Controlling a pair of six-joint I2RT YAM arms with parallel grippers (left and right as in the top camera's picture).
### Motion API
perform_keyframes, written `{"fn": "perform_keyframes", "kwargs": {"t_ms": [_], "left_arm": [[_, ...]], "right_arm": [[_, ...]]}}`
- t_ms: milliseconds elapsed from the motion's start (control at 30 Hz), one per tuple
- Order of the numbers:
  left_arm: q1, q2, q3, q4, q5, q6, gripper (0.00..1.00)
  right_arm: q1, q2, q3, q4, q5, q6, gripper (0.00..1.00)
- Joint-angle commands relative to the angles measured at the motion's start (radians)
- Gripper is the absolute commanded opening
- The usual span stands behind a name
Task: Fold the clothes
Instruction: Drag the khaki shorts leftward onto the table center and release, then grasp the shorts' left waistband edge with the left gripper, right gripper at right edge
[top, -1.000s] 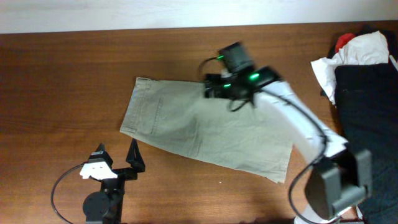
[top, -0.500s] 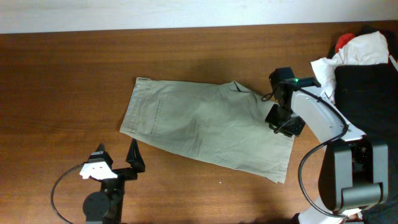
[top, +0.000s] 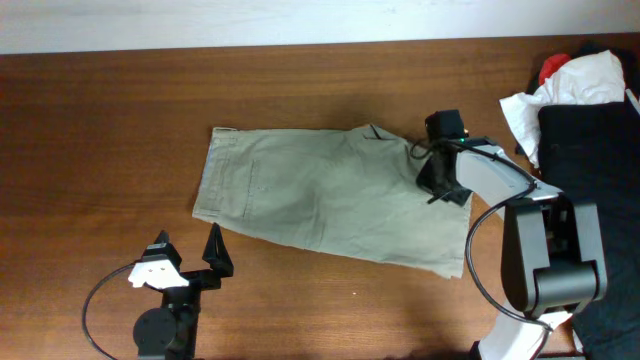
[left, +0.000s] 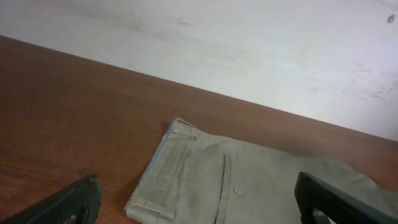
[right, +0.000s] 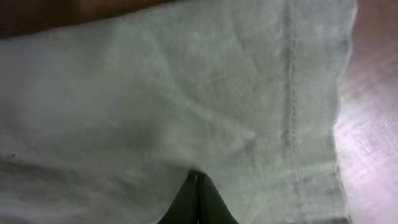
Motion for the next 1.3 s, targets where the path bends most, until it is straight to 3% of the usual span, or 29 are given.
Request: {"fn": "perform_keyframes", "kwargs": {"t_ms": [0, 67, 167, 267, 333, 367, 400, 433, 467, 600, 833, 1000, 1100, 1267], "left_arm": [[-0.004, -0.004, -0.005, -0.001, -0.006, -0.006, 0.99], [-0.004, -0.004, -0.005, -0.001, -0.006, -0.006, 1.0], [-0.004, -0.004, -0.005, -0.001, -0.006, -0.006, 0.99], [-0.004, -0.004, -0.005, -0.001, -0.006, -0.006, 0.99], [-0.004, -0.004, -0.005, -0.001, -0.006, -0.006, 0.99], [-0.004, -0.004, -0.005, -0.001, -0.006, -0.006, 0.99], [-0.004, -0.004, -0.005, -0.001, -0.006, -0.006, 0.99], [-0.004, -0.004, -0.005, -0.001, -0.006, -0.006, 0.99], [-0.004, -0.004, -0.005, -0.001, -0.006, -0.006, 0.99], [-0.004, -0.004, -0.005, -0.001, -0.006, -0.006, 0.99], [-0.004, -0.004, -0.005, -0.001, -0.006, -0.006, 0.99], [-0.004, -0.004, -0.005, -0.001, -0.006, -0.006, 0.99], [-0.004, -0.004, -0.005, -0.001, -0.006, -0.006, 0.99], [-0.004, -0.004, -0.005, -0.001, -0.006, -0.006, 0.99]], "right_arm": [[0.002, 0.148, -0.014, 0.177, -0.106, -0.04, 0.04], [0.002, 0.23, -0.013, 0.347, -0.199, -0.041, 0.04], [0.002, 0.256, -0.008, 0.406, -0.266, -0.092, 0.04], [0.0, 0.189, 0.037, 0.318, -0.261, -0.113, 0.04], [0.001, 0.039, 0.042, 0.227, -0.2, -0.112, 0.04], [0.0, -0.018, 0.042, 0.183, -0.173, -0.112, 0.09], [0.0, -0.1, 0.042, 0.122, -0.148, -0.114, 0.35], [0.0, -0.178, 0.042, 0.068, -0.144, -0.116, 0.9], [0.0, -0.231, 0.042, 0.035, -0.136, -0.119, 0.99], [-0.02, -0.402, 0.042, -0.135, -0.129, -0.12, 0.98], [-0.014, -0.495, 0.06, -0.397, -0.213, -0.119, 0.99], [0.089, -0.845, 0.058, -0.572, -0.148, -0.119, 0.99], [0.116, -0.937, 0.056, -0.683, -0.129, -0.119, 0.99], [0.116, -0.927, 0.015, -0.667, -0.05, -0.119, 0.99]]}}
